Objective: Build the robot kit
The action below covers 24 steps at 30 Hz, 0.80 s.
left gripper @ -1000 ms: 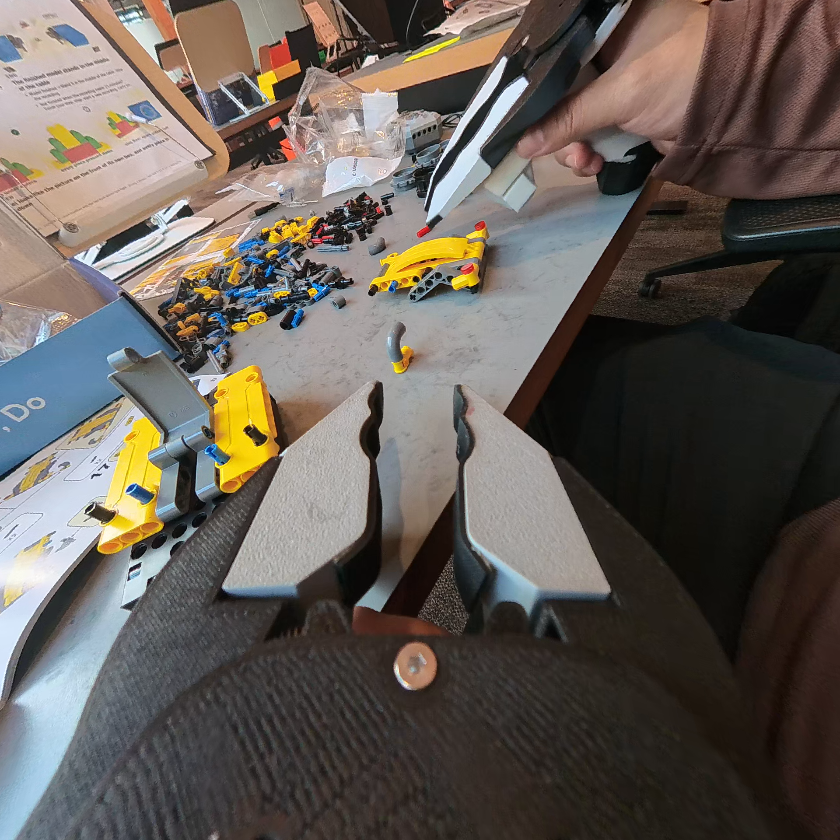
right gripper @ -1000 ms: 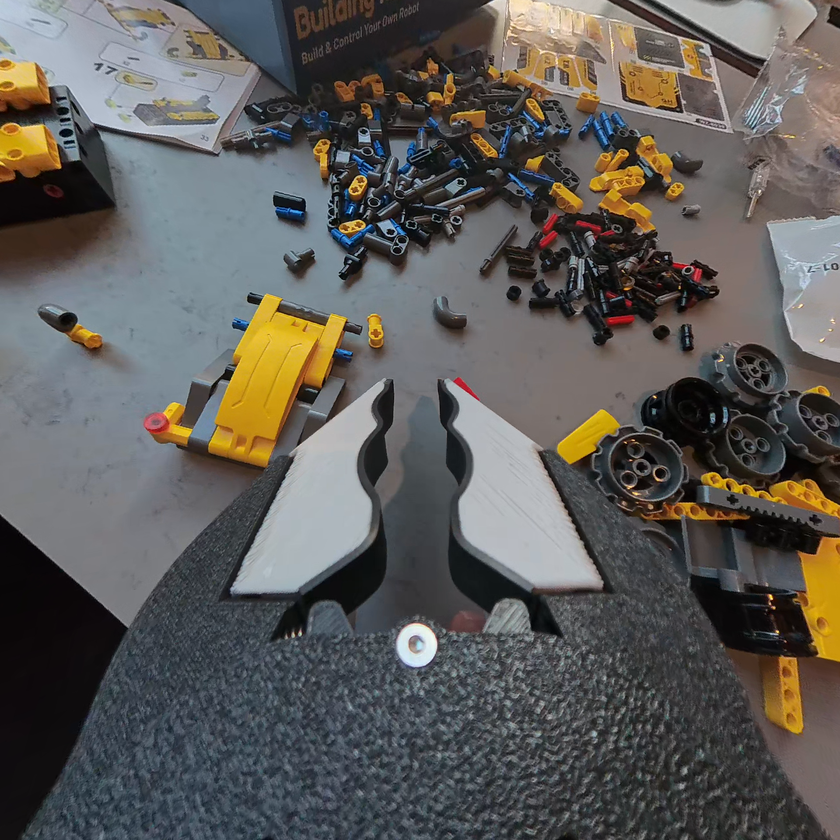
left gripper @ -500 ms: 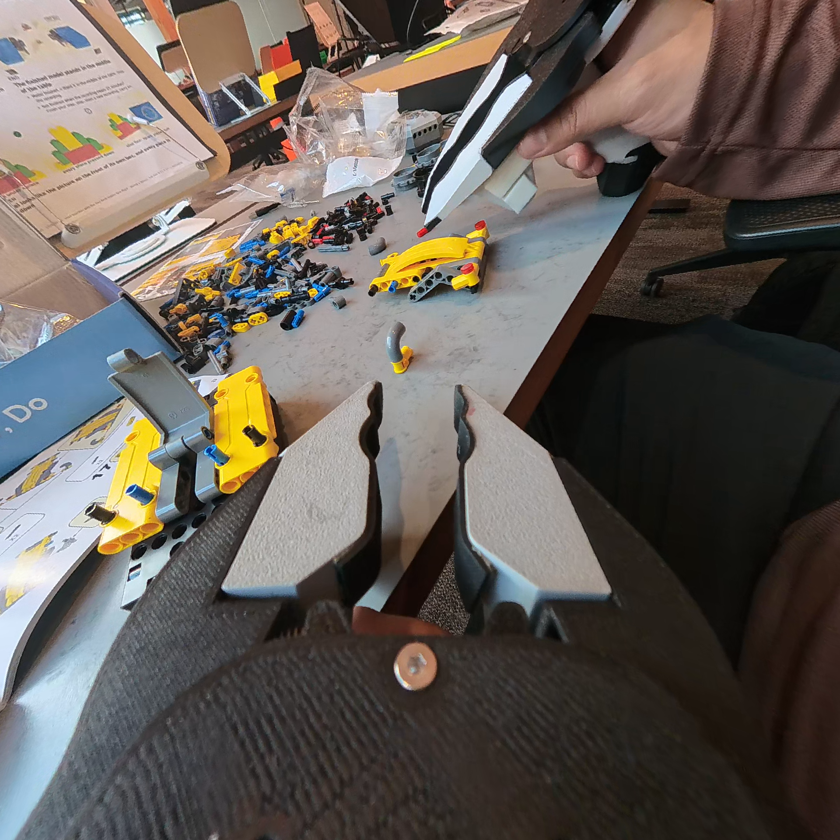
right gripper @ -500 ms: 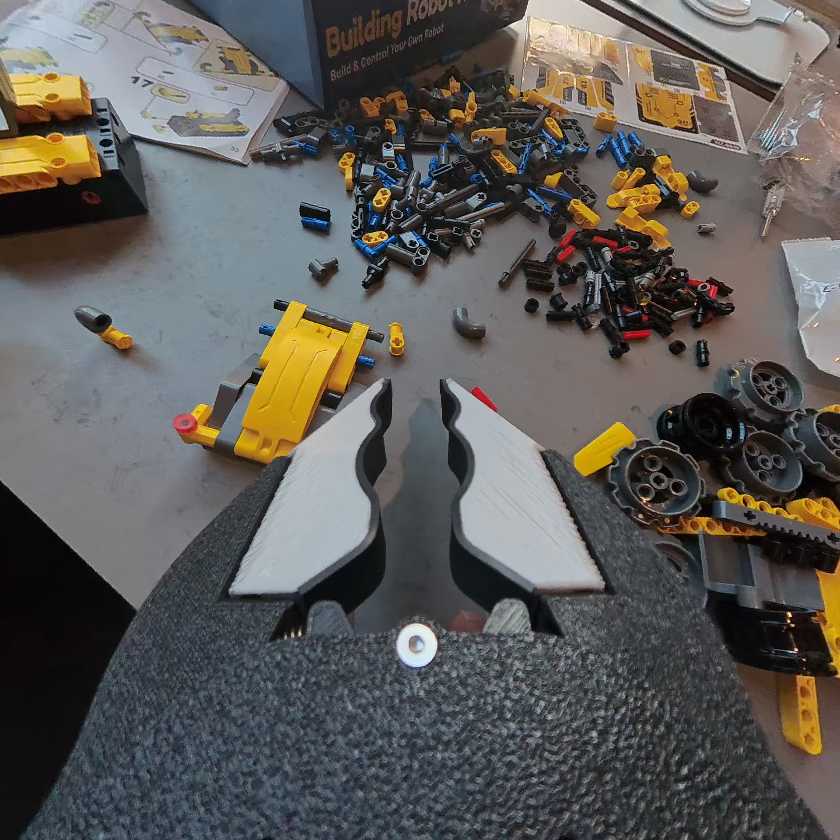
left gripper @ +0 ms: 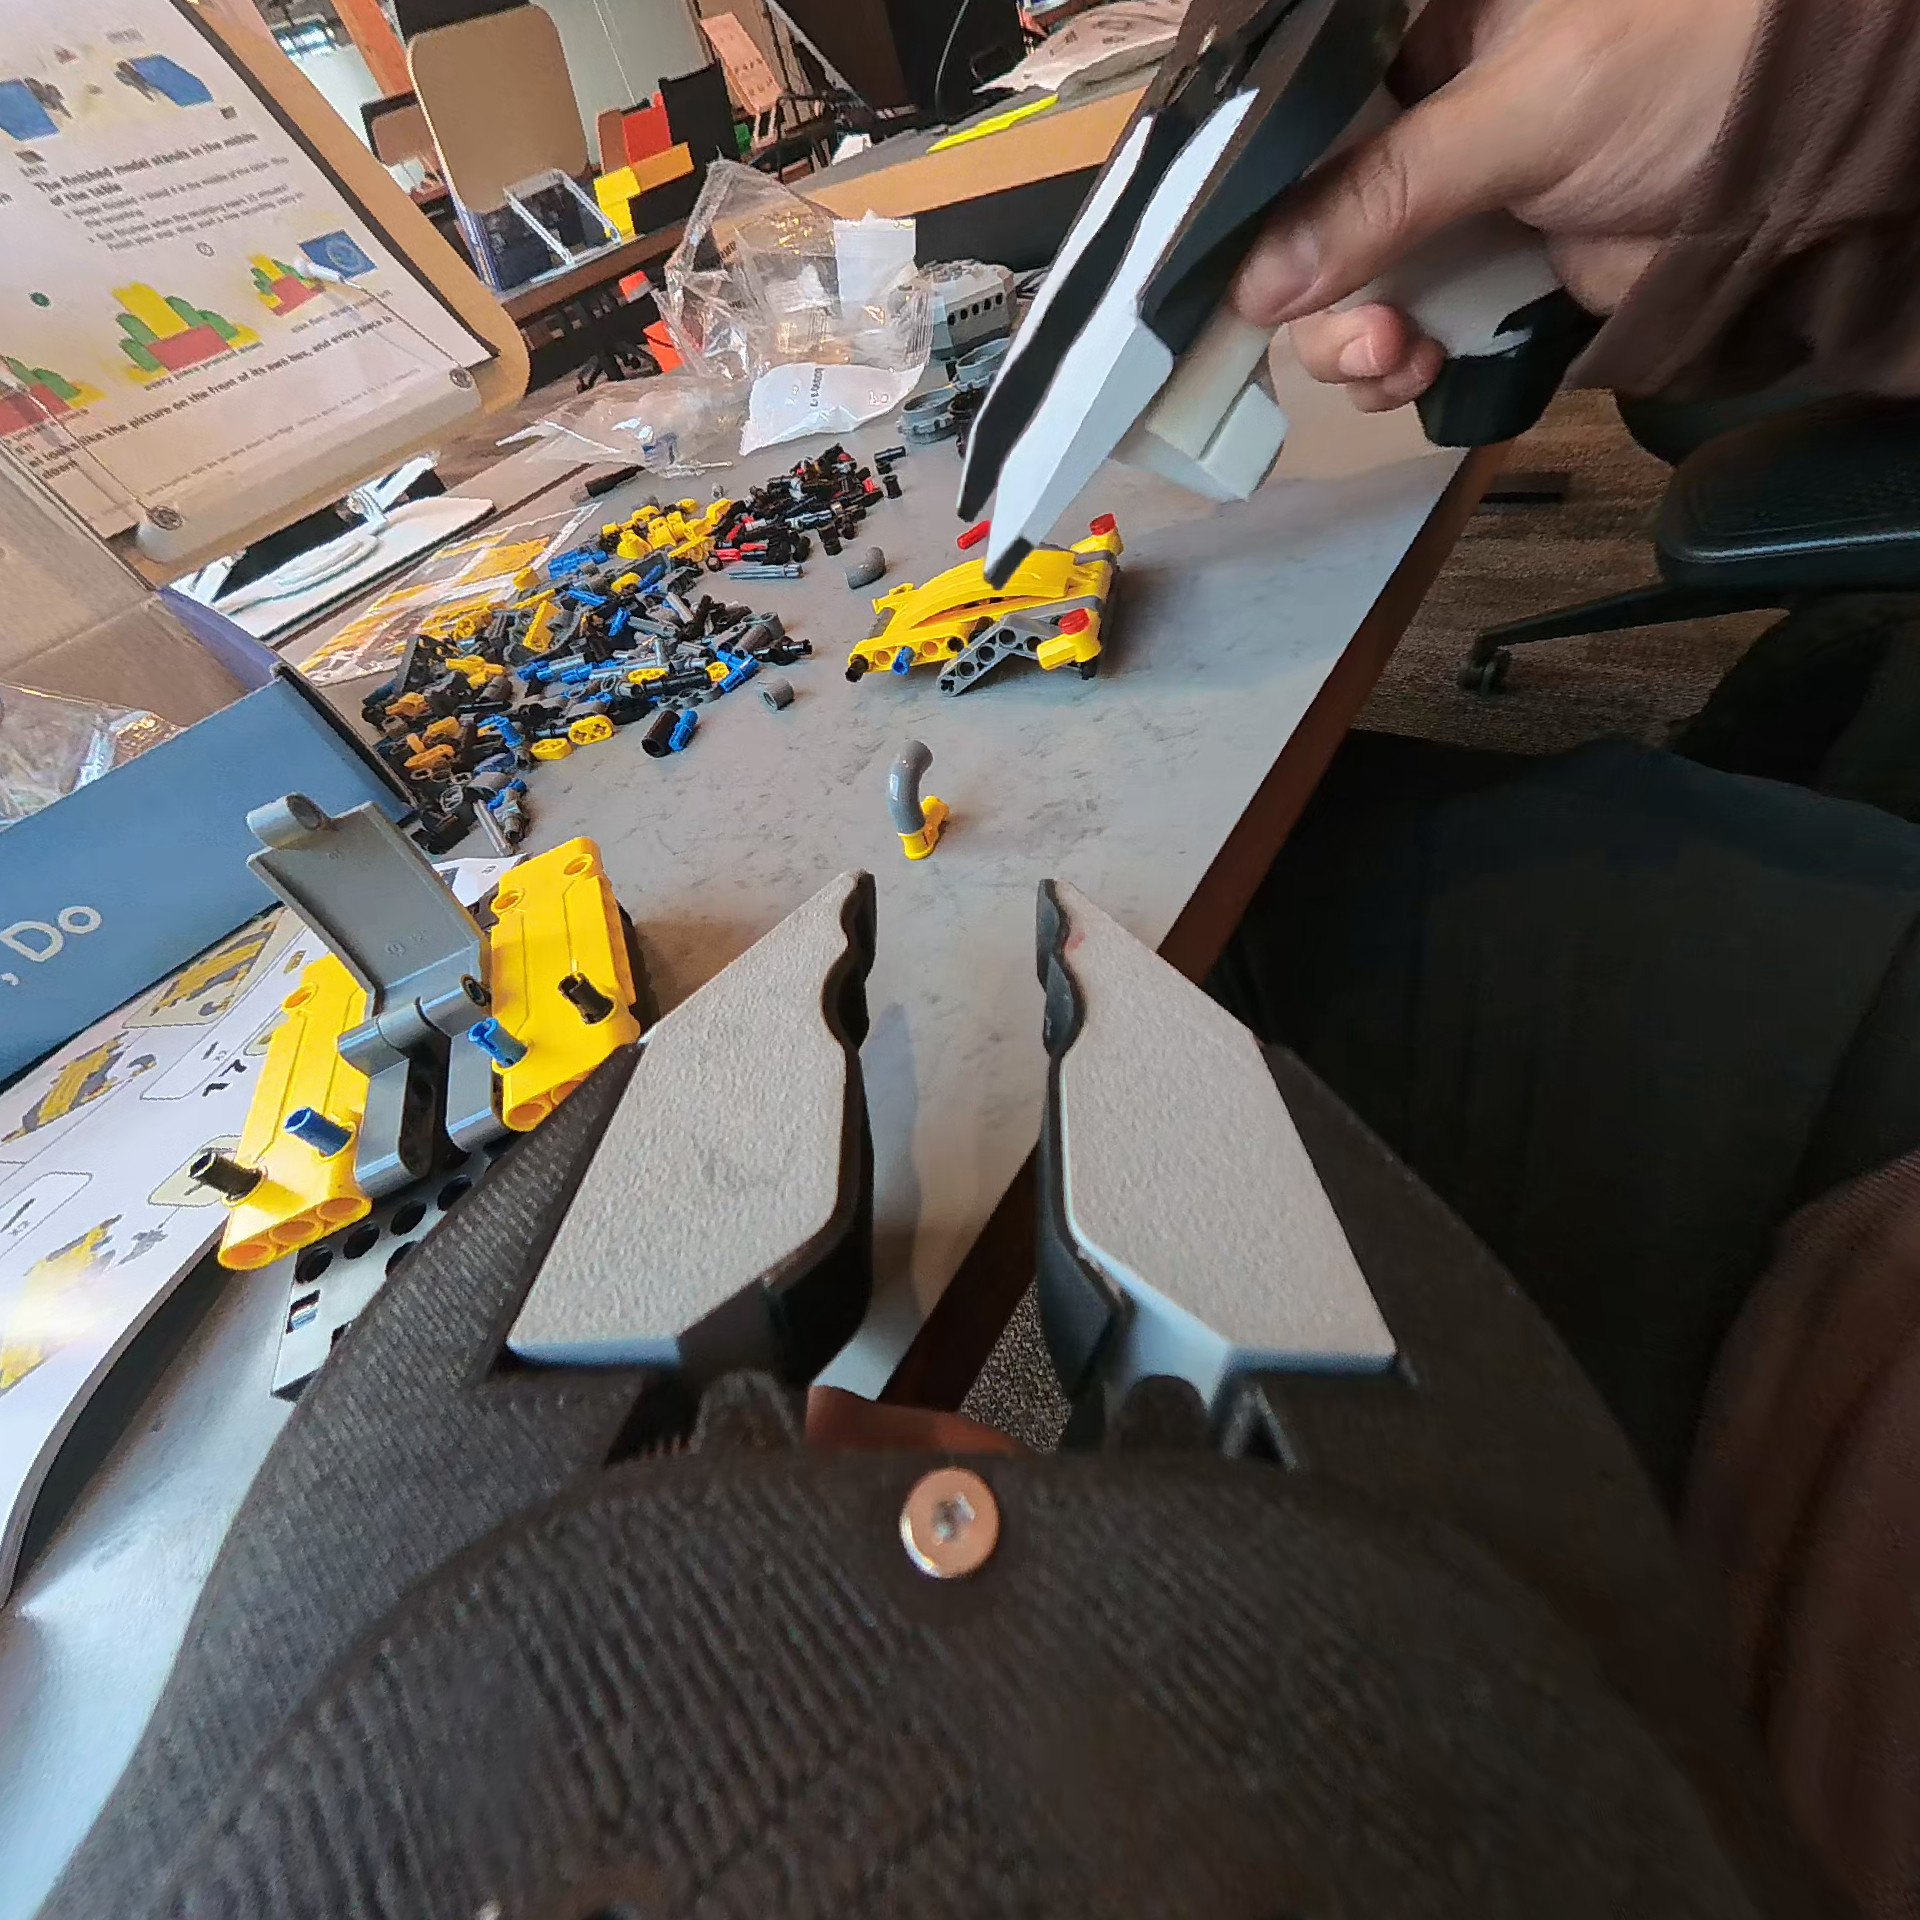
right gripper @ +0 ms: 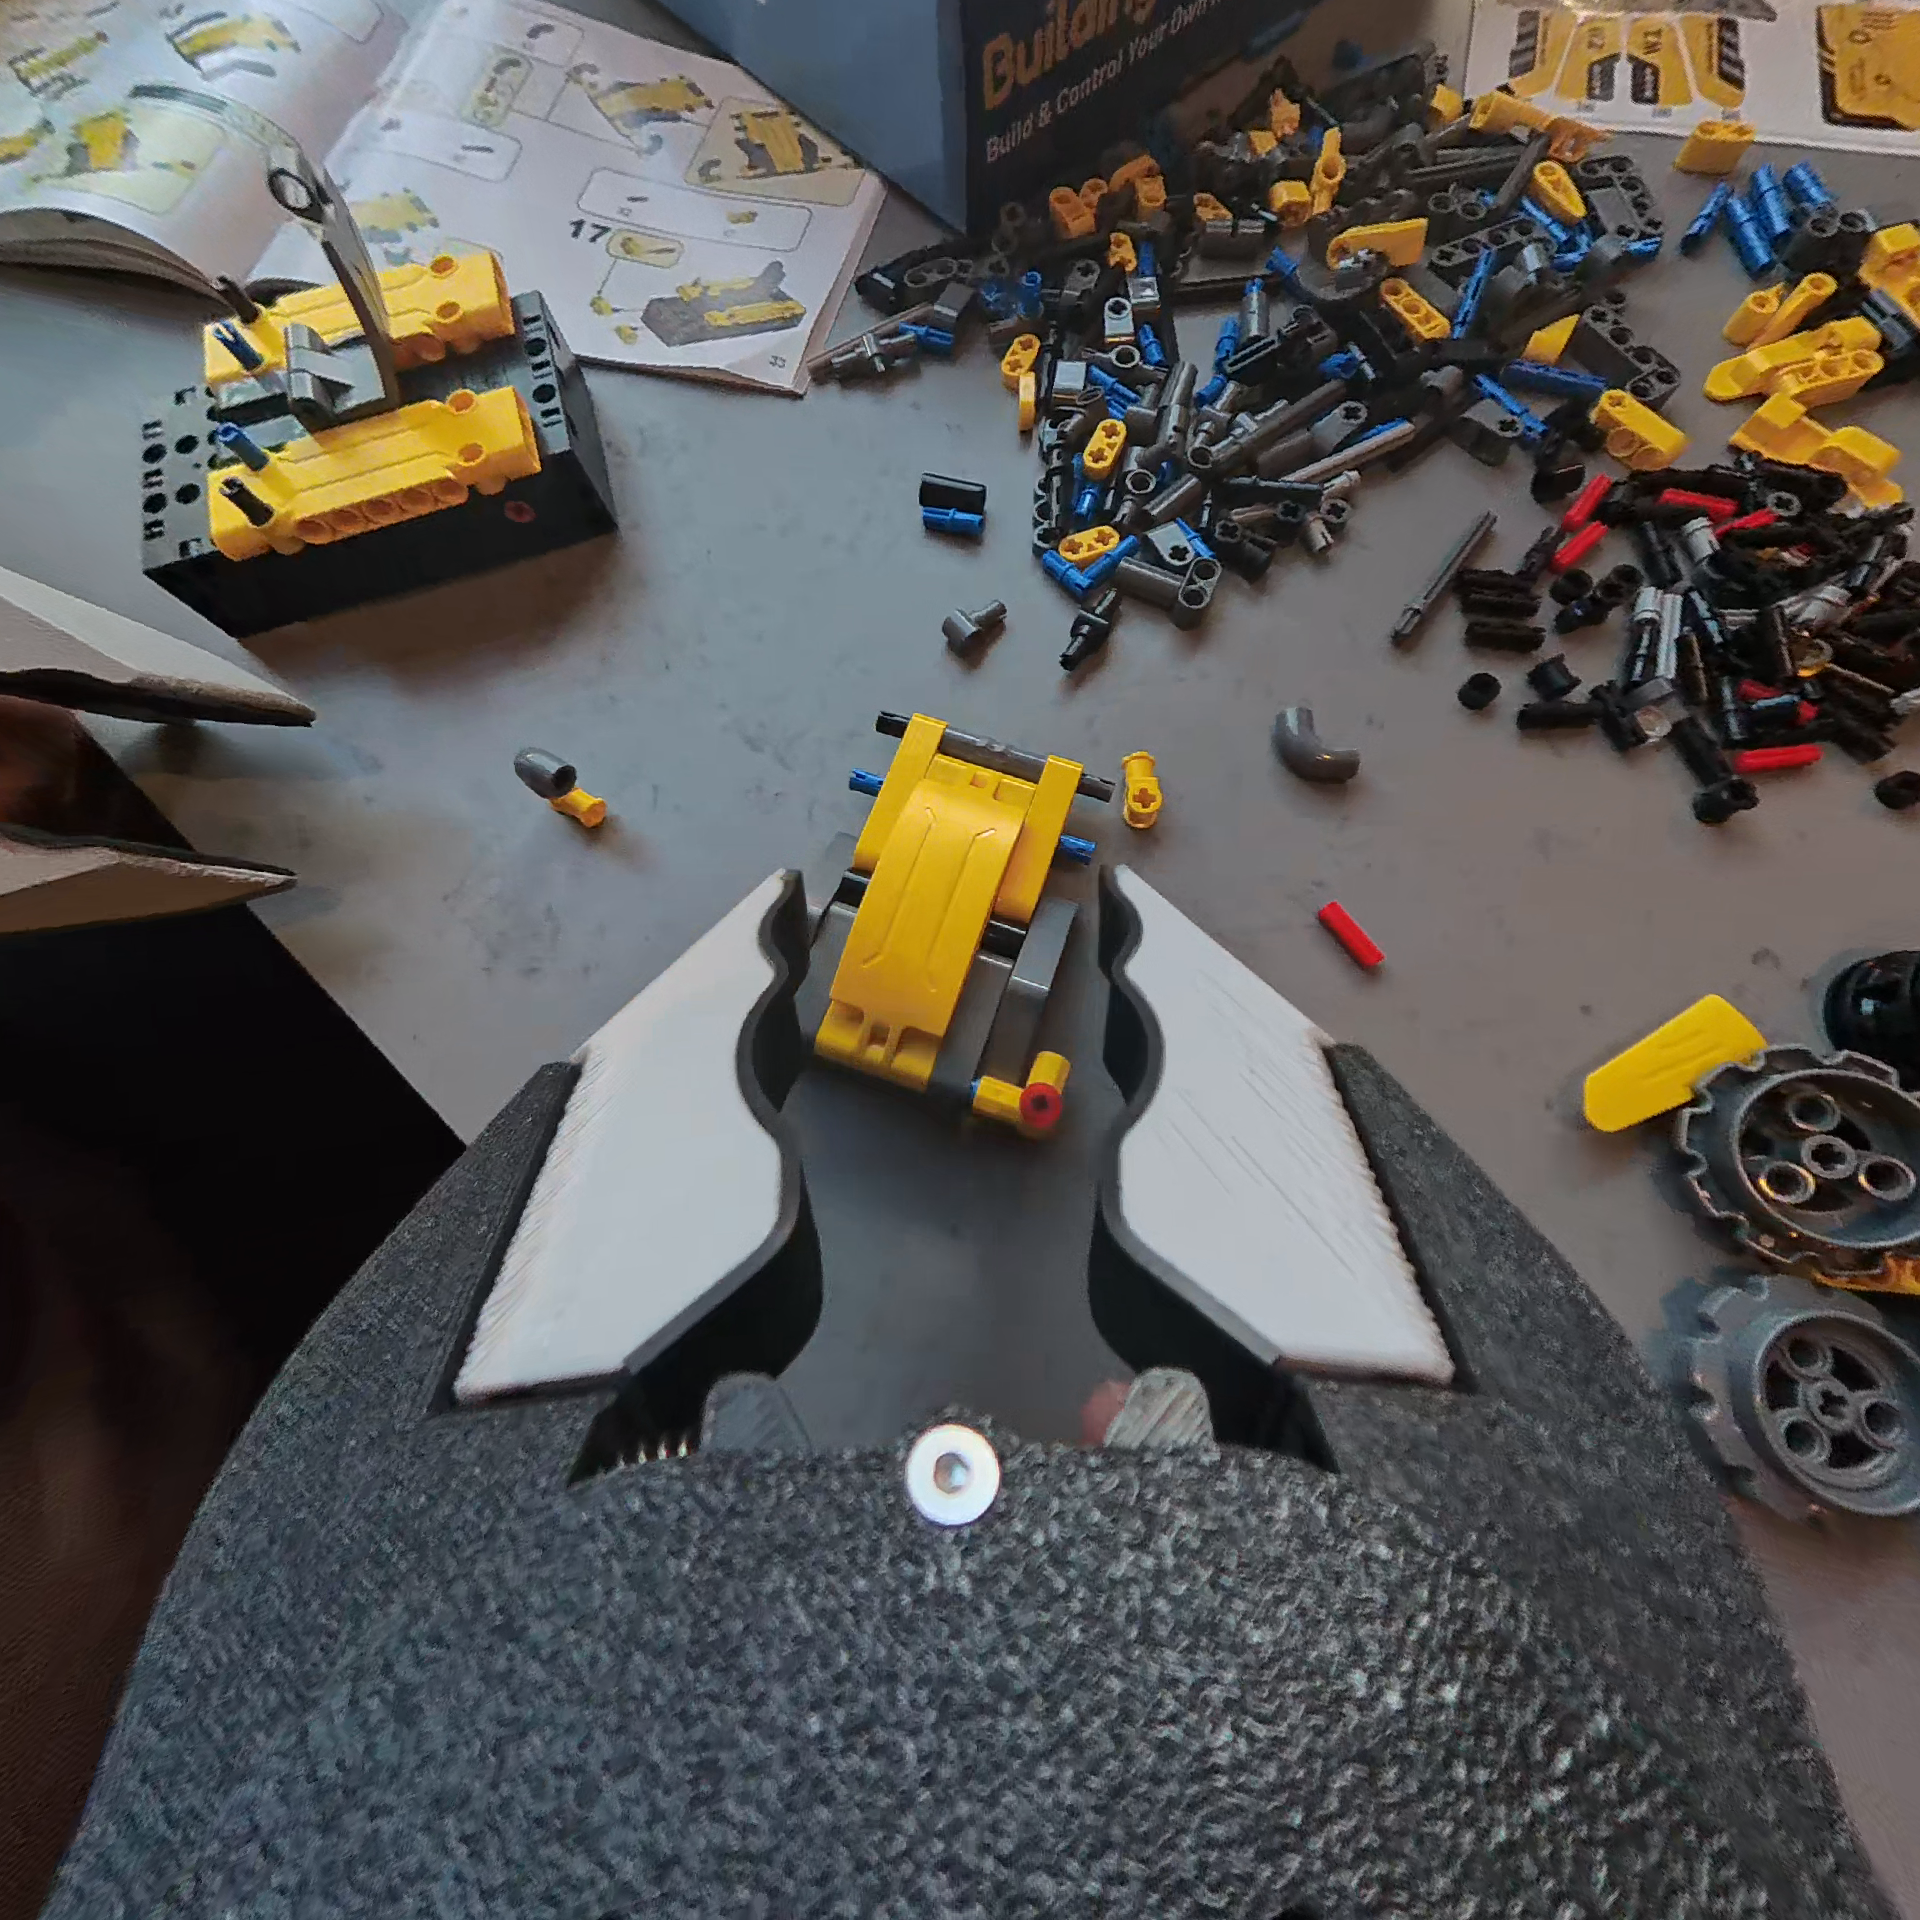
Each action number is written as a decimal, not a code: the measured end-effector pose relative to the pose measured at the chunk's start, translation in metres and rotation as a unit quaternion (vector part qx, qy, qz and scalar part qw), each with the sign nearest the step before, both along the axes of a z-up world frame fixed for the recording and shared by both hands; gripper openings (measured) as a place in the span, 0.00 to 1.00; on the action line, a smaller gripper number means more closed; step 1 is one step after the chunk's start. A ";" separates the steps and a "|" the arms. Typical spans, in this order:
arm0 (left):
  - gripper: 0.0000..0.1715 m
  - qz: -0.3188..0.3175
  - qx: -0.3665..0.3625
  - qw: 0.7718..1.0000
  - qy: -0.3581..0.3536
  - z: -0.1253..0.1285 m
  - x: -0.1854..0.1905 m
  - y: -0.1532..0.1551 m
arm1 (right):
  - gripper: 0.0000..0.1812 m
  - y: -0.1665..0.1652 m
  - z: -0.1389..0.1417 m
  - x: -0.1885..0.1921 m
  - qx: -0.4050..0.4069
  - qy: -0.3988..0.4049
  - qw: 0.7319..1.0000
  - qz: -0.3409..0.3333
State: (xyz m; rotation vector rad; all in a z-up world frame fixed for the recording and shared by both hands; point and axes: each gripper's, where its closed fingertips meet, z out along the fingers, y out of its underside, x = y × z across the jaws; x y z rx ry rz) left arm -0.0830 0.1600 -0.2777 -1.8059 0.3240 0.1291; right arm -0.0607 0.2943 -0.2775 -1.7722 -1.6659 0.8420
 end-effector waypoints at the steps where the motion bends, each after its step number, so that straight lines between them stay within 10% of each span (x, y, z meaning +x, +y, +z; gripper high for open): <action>1: 0.17 0.000 0.000 1.000 0.000 0.000 0.000 0.000 | 0.32 0.003 -0.002 0.000 0.006 -0.007 1.000 -0.006; 18: 0.17 0.001 -0.002 1.000 0.000 0.000 0.000 0.000 | 0.26 -0.013 -0.010 0.016 -0.061 -0.072 0.995 0.040; 24: 0.17 0.001 -0.002 1.000 -0.001 0.000 0.000 0.000 | 0.15 0.029 0.017 0.001 -0.014 -0.044 0.999 0.021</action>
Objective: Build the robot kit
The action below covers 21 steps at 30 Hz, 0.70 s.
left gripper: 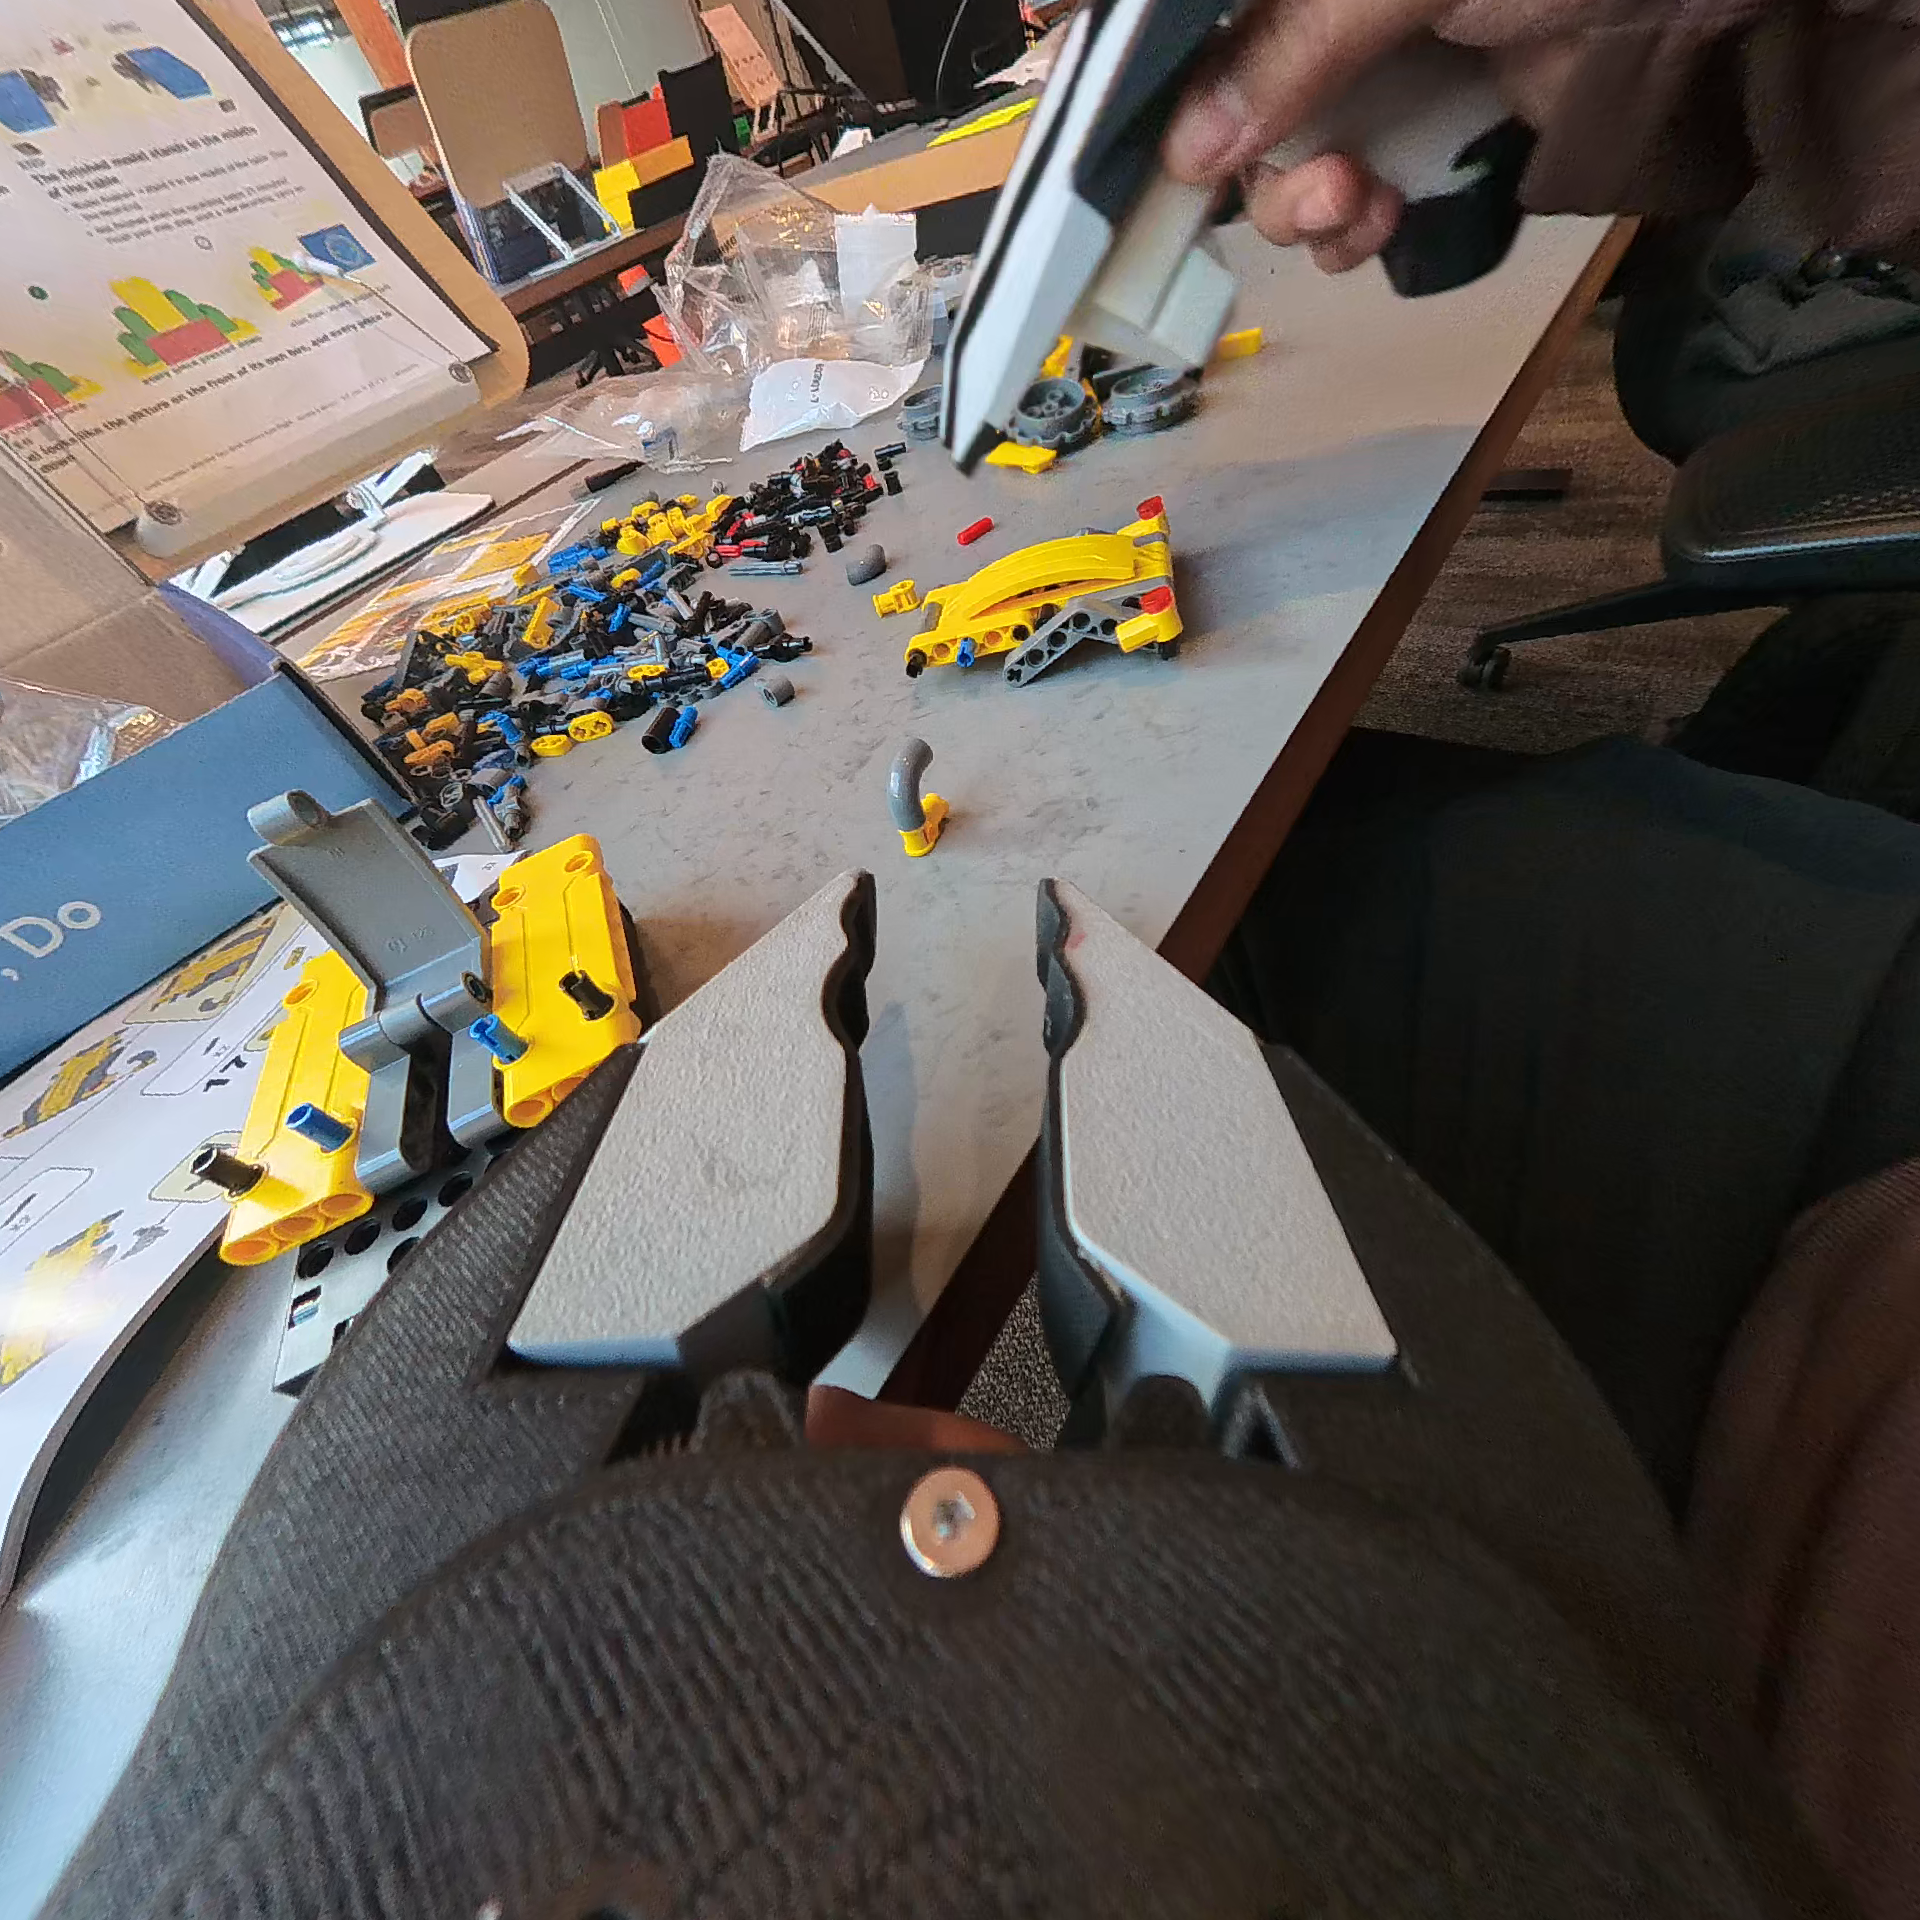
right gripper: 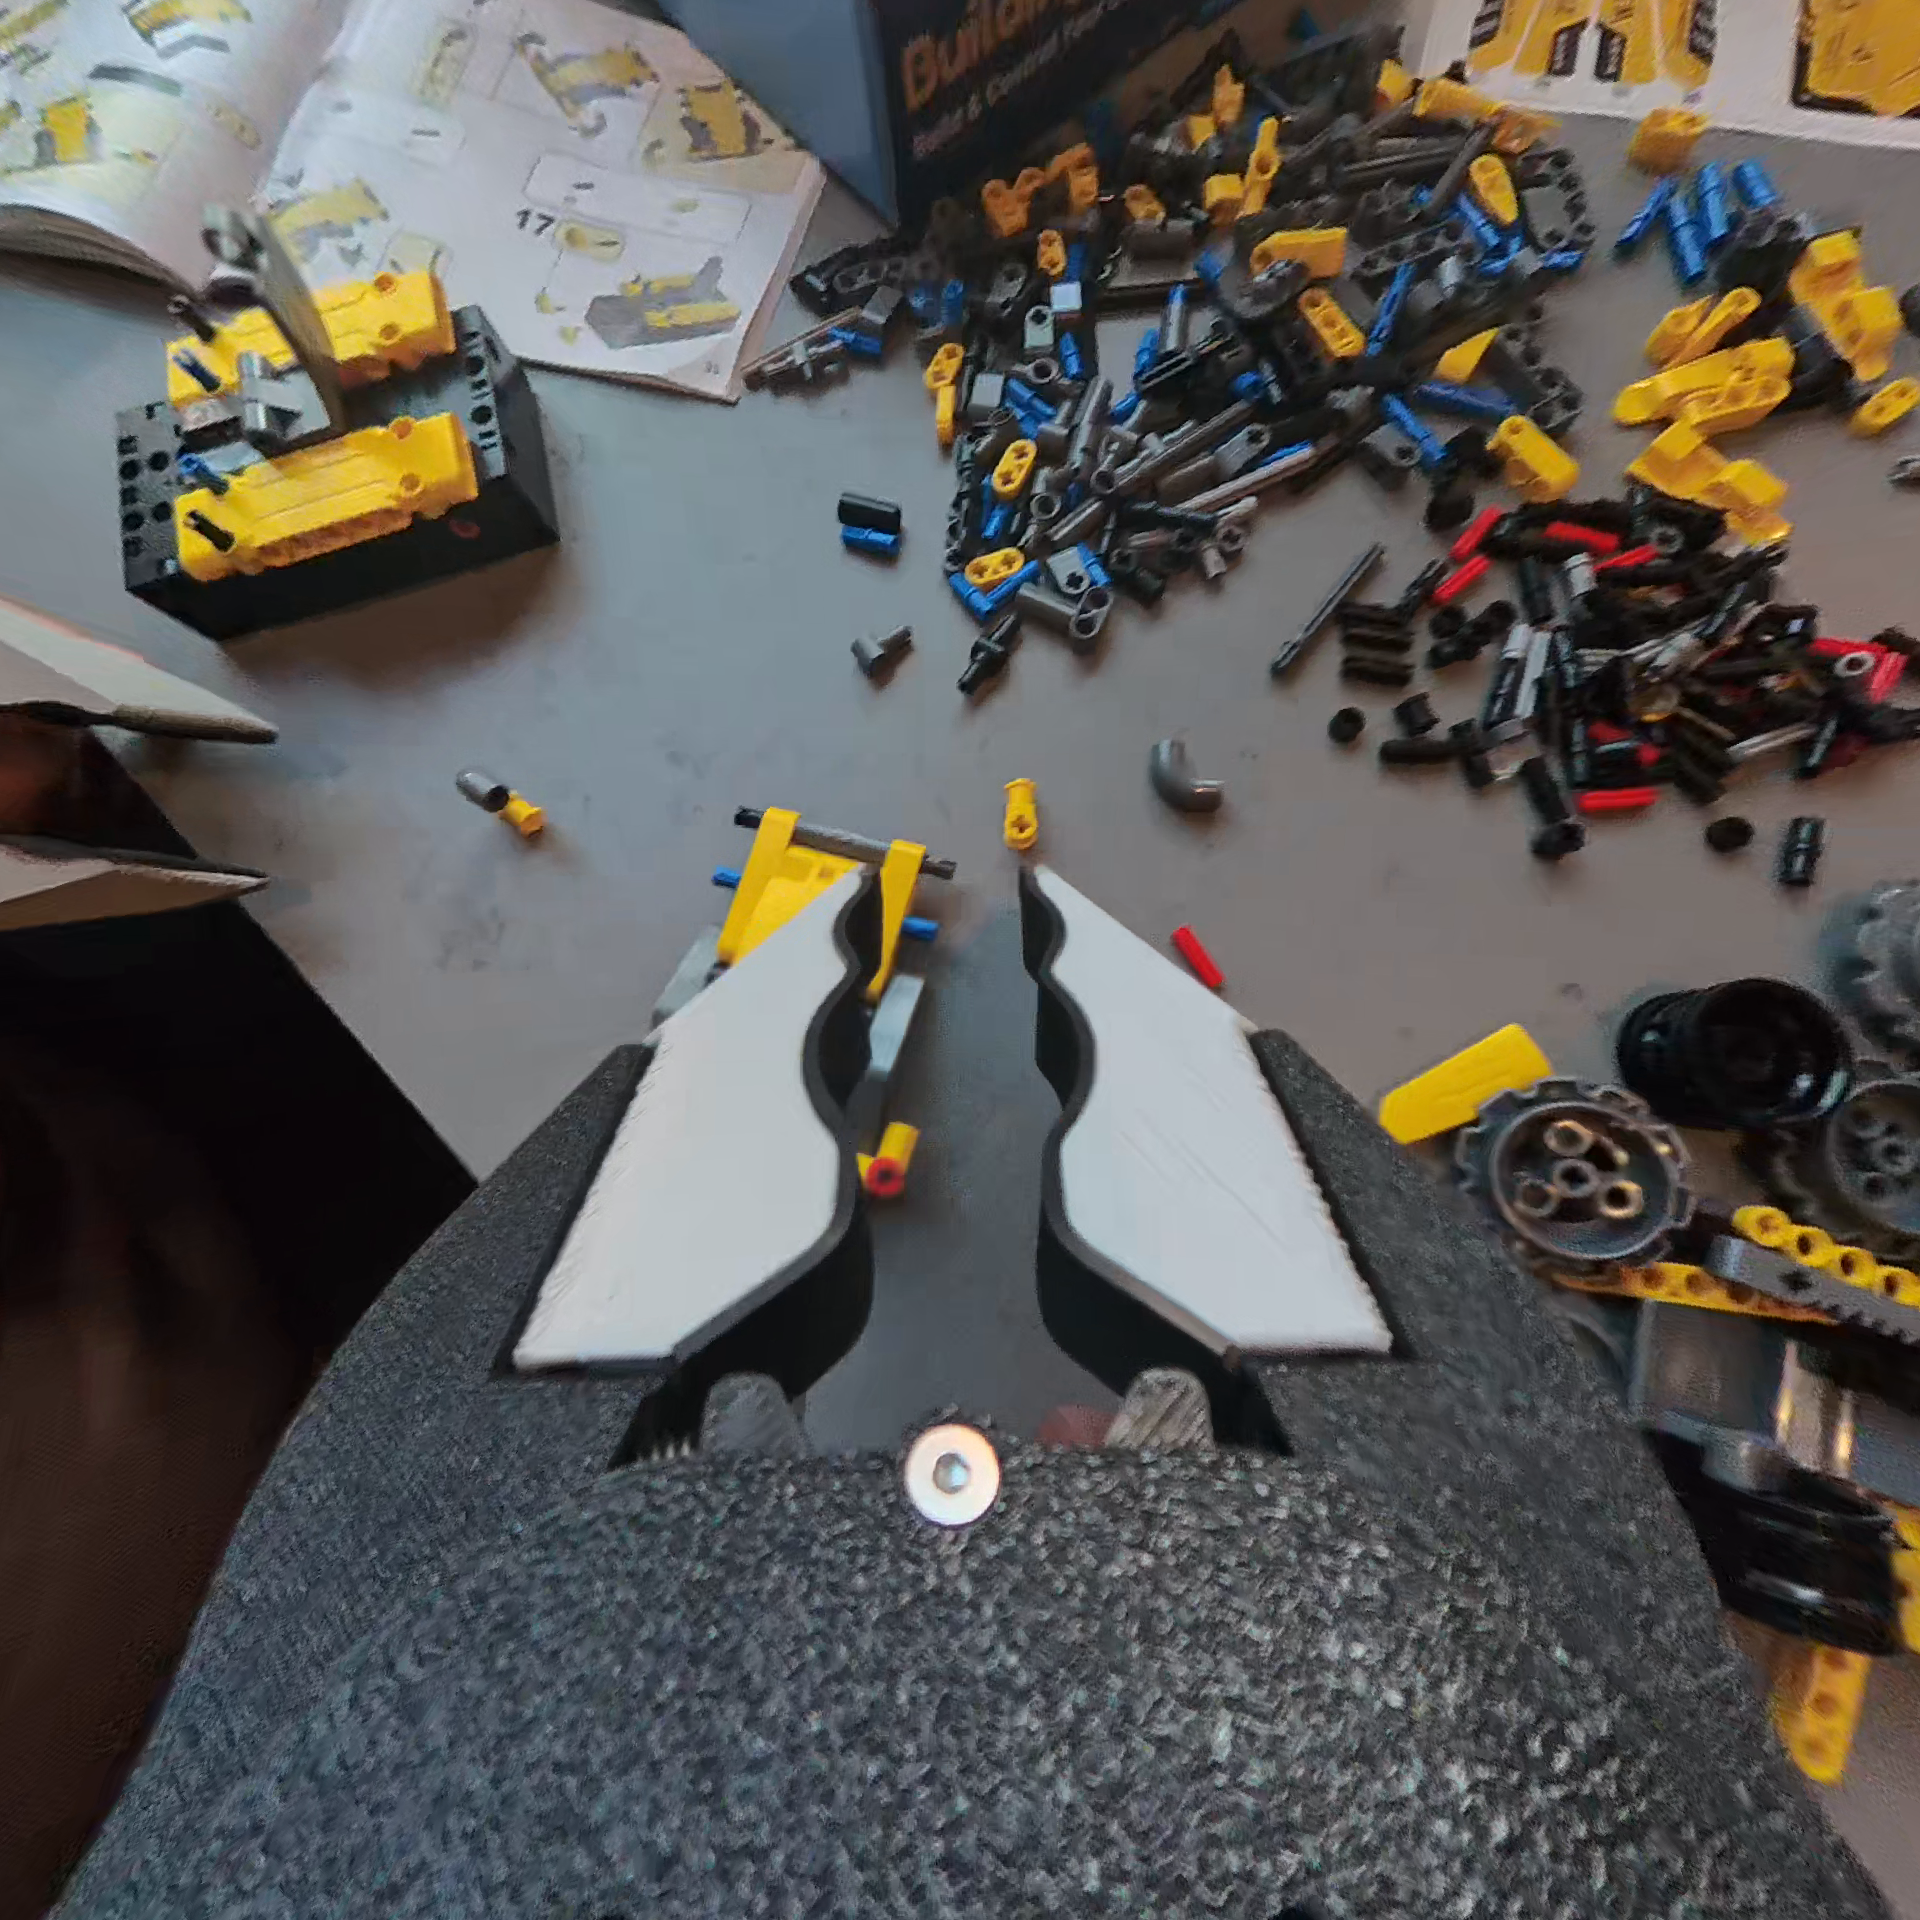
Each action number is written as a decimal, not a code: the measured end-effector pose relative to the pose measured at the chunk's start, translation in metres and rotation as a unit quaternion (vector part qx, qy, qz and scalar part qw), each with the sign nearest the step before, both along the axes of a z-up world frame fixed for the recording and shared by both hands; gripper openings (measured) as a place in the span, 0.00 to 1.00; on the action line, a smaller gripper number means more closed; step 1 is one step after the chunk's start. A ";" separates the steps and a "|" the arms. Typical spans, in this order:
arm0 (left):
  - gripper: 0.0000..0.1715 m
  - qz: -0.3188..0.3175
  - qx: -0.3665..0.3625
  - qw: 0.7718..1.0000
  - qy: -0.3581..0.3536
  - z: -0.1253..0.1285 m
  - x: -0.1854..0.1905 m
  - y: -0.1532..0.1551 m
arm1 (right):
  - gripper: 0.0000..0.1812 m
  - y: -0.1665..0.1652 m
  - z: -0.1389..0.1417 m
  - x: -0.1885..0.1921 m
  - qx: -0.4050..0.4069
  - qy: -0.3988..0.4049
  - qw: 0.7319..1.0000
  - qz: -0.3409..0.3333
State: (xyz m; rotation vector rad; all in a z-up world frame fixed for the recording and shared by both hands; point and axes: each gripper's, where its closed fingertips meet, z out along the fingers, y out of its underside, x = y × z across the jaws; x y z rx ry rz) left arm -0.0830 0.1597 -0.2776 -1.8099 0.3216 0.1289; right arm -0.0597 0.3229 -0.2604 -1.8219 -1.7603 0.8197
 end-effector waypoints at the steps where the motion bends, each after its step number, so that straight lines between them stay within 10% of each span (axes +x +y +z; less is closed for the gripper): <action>1: 0.17 0.000 0.000 1.000 0.000 0.000 0.000 0.000 | 0.13 0.009 0.000 -0.004 0.005 -0.003 1.000 -0.002; 12: 0.16 -0.002 0.000 1.000 -0.004 0.001 0.000 0.001 | 0.04 0.011 -0.046 -0.026 0.002 -0.100 0.994 0.043; 21: 0.14 0.011 -0.031 0.999 -0.012 0.016 0.011 0.003 | 0.04 -0.012 -0.013 -0.023 -0.005 -0.041 0.996 0.073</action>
